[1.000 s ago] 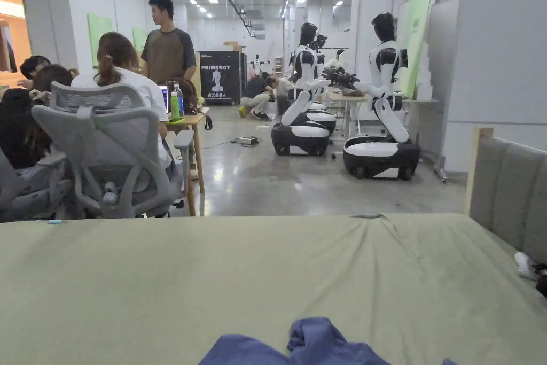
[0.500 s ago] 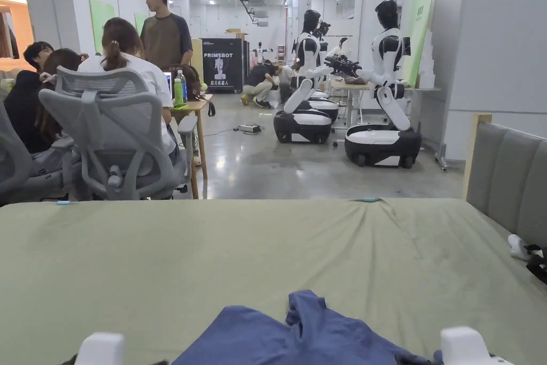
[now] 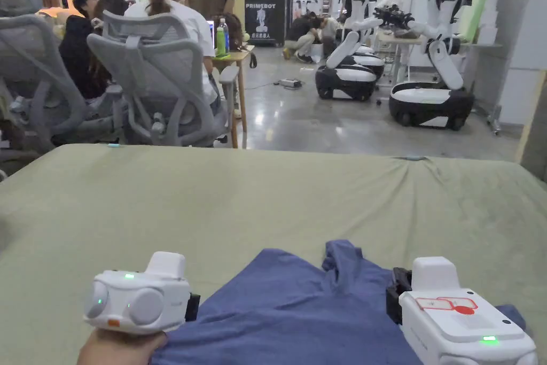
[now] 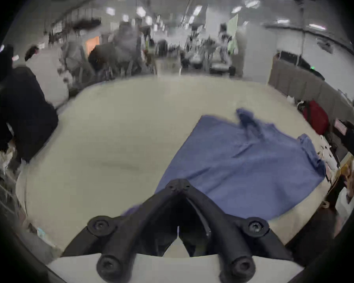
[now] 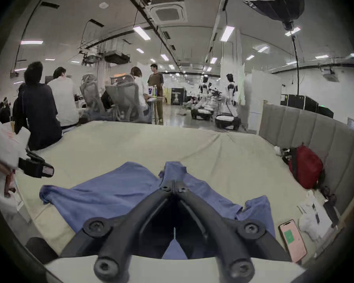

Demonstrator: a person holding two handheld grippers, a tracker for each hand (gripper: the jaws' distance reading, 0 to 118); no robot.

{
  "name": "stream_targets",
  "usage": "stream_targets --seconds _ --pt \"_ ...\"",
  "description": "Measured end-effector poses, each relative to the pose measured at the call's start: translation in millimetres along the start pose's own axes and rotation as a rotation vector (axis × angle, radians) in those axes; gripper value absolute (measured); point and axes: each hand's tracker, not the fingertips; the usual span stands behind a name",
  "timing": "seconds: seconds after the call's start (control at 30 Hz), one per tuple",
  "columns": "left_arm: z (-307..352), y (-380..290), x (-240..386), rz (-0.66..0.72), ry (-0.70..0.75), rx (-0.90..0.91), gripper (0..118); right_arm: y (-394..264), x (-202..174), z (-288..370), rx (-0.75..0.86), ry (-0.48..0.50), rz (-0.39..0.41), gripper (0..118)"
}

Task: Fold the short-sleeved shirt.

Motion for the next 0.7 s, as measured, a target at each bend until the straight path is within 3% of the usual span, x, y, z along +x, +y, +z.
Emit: stream_targets --seconds 0.1,0.17,0.2,0.23,0.27,0.3,0.37,0.47,0.5,0.57,0.63,0.7 --pt "-23 -4 -48 0.102 -0.025 -0.187 0 -6 -12 -1 -0.010 0.031 0.009 0" --pt "-25 -9 -68 0.118 -0.003 -0.185 2 -6 -18 0 -0.014 0.051 0.008 0" --pt "-23 -13 -75 0.174 -0.016 -0.174 26 -8 -20 -1 -0.016 0.058 0.008 0" --pt "-24 -15 -83 0.216 -0.018 -0.178 79 -9 -23 -1 -0.020 0.067 0.010 0" --pt "-27 -19 -90 0.253 -0.028 -0.193 110 -8 -23 -4 -0.024 0.074 0.012 0" --pt "-31 -22 -94 0.266 -0.021 -0.216 118 -8 -24 -5 -0.027 0.079 0.016 0" --pt "-27 -30 -91 0.271 0.006 -0.194 93 -9 -26 -5 -0.039 0.087 0.029 0" --pt "-38 -39 -86 0.315 -0.005 -0.284 70 -9 -25 -11 -0.047 0.085 0.038 0" --pt "-43 -43 -83 0.302 -0.008 -0.322 53 -9 -25 -12 -0.050 0.084 0.040 0" --pt "-52 -53 -73 0.211 -0.018 -0.385 44 -5 -21 -17 -0.060 0.081 0.044 0" --pt "-45 -44 -76 0.217 -0.019 -0.337 0 -3 -14 -21 -0.073 0.076 0.045 0" --pt "-24 -39 -71 0.220 -0.047 -0.214 0 6 -1 -35 -0.087 0.066 0.053 0"
